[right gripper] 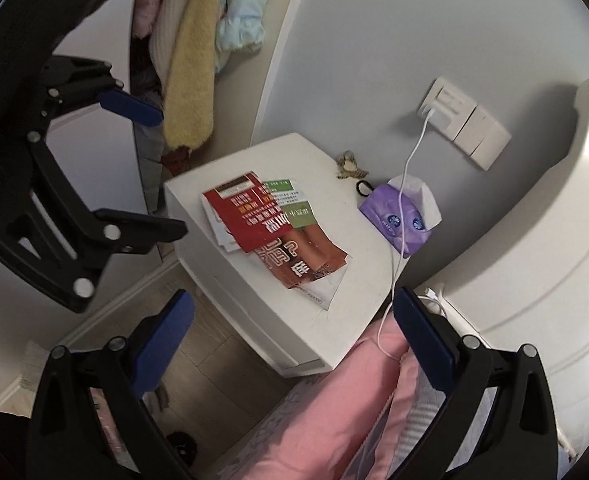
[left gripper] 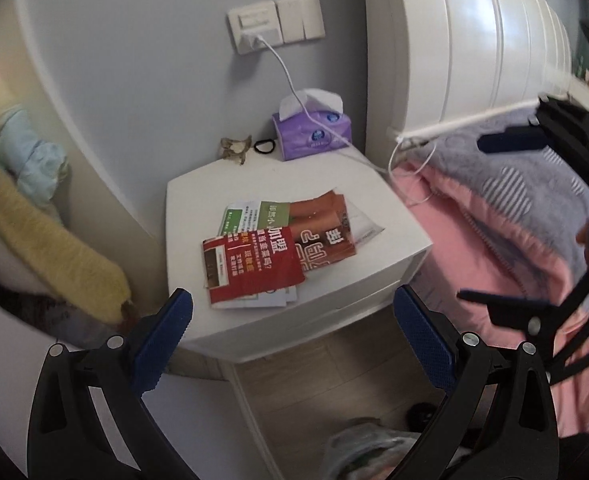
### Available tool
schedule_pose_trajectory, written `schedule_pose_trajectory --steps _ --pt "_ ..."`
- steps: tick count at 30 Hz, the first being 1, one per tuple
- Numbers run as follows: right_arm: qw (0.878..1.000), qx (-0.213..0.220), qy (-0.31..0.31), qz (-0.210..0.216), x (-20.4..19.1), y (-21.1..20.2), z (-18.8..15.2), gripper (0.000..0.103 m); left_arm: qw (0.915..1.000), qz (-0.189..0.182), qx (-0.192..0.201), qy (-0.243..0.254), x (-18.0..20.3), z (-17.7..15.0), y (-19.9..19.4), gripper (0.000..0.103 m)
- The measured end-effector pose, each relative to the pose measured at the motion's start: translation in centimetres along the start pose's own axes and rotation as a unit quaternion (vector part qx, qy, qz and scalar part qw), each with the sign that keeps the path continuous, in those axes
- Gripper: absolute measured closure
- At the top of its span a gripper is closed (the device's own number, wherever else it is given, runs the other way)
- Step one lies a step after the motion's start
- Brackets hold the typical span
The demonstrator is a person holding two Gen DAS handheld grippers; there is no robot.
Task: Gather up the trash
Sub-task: 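Move both tools toward the flyer stack on the nightstand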
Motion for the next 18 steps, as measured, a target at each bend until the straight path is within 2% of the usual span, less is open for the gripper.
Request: schedule_pose_trajectory --steps 11,18 --pt "0.999 -0.003 -0.045 0.028 0.7 8.6 -1.4 0.006 0.9979 -0.028 -0.009 0.058 0.7 0.1 8.0 0.005" --pt "0.996 0.004 -0.08 0.036 -0.2 12.6 -1.6 0.007 0.9972 -0.042 -0.011 0.061 0.2 -0.8 11.6 0.005"
Point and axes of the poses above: each gripper's, at about its wrist camera, not at the fingertips, and y roughly the way its jaws point, x to its right, z to its top, the point moved 9 cm from there along y, roughly the way its jaws point, and after that the axes turned 1 degree about x, right-handed, at the moved point
